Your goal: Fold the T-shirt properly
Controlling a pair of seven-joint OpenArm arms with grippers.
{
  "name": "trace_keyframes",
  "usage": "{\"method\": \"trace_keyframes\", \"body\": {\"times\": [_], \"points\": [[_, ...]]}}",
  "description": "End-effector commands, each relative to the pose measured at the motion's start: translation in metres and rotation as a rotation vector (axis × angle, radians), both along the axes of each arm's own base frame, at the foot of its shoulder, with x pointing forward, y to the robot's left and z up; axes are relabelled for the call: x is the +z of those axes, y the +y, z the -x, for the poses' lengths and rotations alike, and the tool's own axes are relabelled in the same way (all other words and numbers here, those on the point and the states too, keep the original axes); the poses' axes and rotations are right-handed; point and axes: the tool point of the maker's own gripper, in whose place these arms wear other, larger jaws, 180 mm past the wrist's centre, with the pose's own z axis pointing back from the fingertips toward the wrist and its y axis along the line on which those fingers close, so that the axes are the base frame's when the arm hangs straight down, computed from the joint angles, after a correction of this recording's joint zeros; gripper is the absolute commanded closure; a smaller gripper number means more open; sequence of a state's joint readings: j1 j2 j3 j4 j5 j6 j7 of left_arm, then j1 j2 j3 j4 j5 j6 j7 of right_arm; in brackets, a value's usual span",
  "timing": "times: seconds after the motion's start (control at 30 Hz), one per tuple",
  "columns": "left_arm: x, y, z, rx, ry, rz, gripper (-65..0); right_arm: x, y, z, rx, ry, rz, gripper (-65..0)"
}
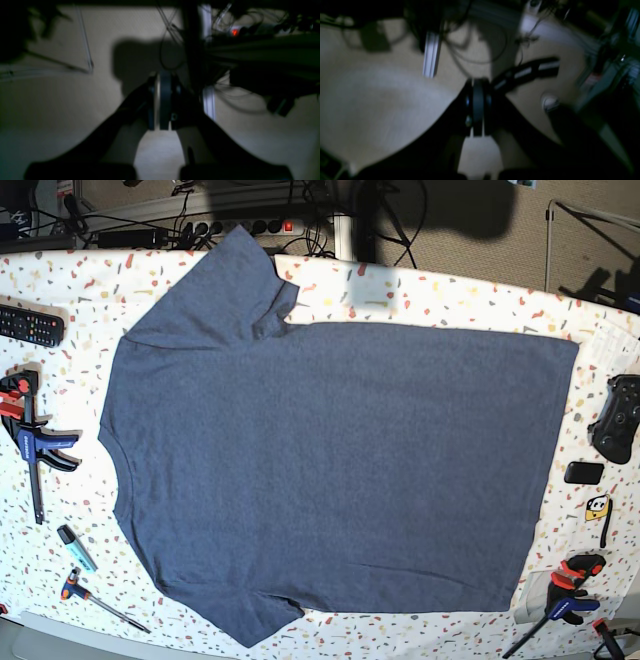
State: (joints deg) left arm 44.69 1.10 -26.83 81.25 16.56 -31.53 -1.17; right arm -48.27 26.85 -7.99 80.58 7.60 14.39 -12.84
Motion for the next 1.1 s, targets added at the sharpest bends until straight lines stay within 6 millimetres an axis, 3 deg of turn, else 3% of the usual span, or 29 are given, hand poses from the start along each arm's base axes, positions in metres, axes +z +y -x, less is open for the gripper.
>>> {"method": "trace_keyframes", "body": {"times": [0.0, 0.27, 0.33, 0.5, 0.63, 0.83, 1.07], "points": [[0.015, -0.002, -0.004, -0.021, -0.041, -0.002, -2.7, 0.012, 0.002, -0.001, 0.035, -0.021, -0.016, 0.0], [0.094, -0.027, -0.047, -0.238, -0.213, -0.055, -2.7, 0.081, 0.006, -0.015, 0.285, -0.078, 0.018, 0.0], [0.106, -0.025, -0.057, -0.284, -0.22, -0.092, -3.2, 0.095, 0.007, -0.025, 0.328, -0.105, 0.043, 0.0], [0.138, -0.02, -0.083, -0.384, -0.262, -0.191, -12.9, 0.122, 0.012, -0.053, 0.42, -0.182, 0.114, 0.0], [0.166, -0.022, -0.106, -0.465, -0.358, -0.232, -14.2, 0.146, 0.014, -0.086, 0.415, -0.325, 0.188, 0.0], [0.178, -0.005, -0.137, -0.607, -0.413, -0.378, -14.2, 0.167, 0.021, -0.108, 0.436, -0.433, 0.22, 0.0], [0.197, 0.01, -0.179, -0.688, -0.502, -0.485, -17.3, 0.163, 0.011, -0.104, 0.434, -0.386, 0.271, 0.0]]}}
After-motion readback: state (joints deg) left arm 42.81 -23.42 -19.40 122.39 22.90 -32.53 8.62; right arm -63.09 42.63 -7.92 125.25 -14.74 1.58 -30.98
